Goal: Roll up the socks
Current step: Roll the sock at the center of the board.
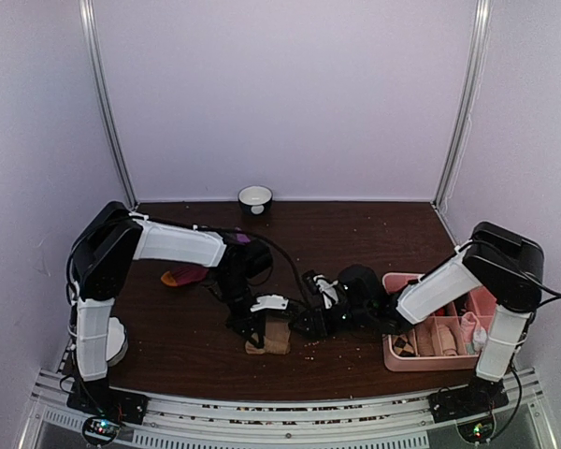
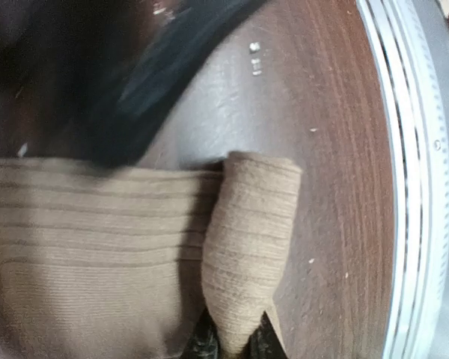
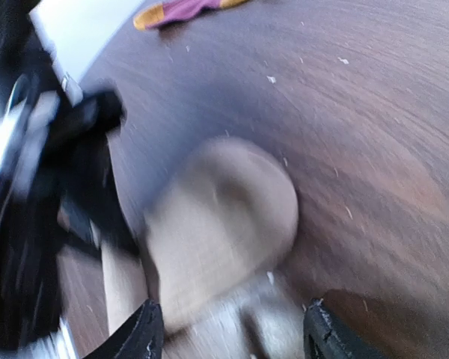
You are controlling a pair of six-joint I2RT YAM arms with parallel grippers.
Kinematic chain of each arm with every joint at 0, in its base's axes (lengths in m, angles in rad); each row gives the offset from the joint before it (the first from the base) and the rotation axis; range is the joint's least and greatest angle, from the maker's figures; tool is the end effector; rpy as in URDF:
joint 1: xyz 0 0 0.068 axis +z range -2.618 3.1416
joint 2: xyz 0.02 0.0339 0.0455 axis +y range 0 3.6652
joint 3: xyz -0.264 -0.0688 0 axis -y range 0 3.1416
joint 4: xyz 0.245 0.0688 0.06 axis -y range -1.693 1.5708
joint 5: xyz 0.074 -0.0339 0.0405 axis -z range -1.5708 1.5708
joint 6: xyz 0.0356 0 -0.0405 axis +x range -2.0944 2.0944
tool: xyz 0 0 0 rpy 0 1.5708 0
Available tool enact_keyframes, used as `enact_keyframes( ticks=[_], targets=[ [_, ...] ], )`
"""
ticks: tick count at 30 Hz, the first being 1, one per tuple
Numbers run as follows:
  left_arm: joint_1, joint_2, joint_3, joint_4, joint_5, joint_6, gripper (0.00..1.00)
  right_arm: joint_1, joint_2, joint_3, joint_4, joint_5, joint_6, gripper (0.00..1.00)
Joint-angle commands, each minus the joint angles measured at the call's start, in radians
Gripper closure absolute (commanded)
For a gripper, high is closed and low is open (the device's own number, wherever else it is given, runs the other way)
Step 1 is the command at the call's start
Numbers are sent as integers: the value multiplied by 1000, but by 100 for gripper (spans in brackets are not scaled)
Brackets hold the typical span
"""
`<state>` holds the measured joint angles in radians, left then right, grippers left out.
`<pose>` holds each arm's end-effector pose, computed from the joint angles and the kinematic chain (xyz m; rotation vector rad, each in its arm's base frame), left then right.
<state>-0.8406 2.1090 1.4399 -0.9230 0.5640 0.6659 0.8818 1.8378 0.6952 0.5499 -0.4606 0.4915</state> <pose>0.2410 -0.2977 0.1312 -2.0132 -2.1603 0.8495 0.2000 0.2677 0.1110 -0.7495 2.2673 1.2291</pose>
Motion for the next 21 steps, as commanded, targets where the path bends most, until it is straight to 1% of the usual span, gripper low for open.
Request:
enact_keyframes(
  ticks=[1, 5, 8, 9, 10, 11, 14, 16, 17, 18, 19, 21],
  targets=[
    [54, 42, -31, -86, -113, -86, 97, 19, -79, -39, -140, 176, -133, 35],
    [68, 34, -45, -99, -134, -95, 97, 20, -125, -32, -170, 228, -190, 35],
    [78, 42, -35, -112, -119, -94, 97, 25, -179, -62, -132, 302, -209, 37],
    [78, 49, -26, -124, -111, -90, 97, 27, -201, -82, -103, 330, -215, 32],
    [79, 61, -8, -138, -103, -88, 97, 29, -220, -93, -93, 358, -218, 4],
    [80, 75, 6, -154, -93, -85, 97, 32, -238, -98, -93, 393, -222, 0],
    [80, 114, 40, -193, -71, -84, 97, 31, -281, -106, -96, 442, -222, 0],
    [84, 127, 55, -208, -58, -83, 97, 26, -269, -80, -127, 545, -106, 0],
    [88, 133, 61, -215, -53, -81, 97, 5, -253, -50, -190, 508, -59, 0],
    [90, 138, 68, -223, -45, -79, 97, -21, -229, -49, -174, 385, -51, 0],
    [94, 145, 77, -238, -33, -72, 97, -57, -203, -71, -72, 237, -27, 0],
    [99, 163, 94, -268, -12, -54, 97, -122, -121, -117, 164, 32, 64, 0]
  ],
)
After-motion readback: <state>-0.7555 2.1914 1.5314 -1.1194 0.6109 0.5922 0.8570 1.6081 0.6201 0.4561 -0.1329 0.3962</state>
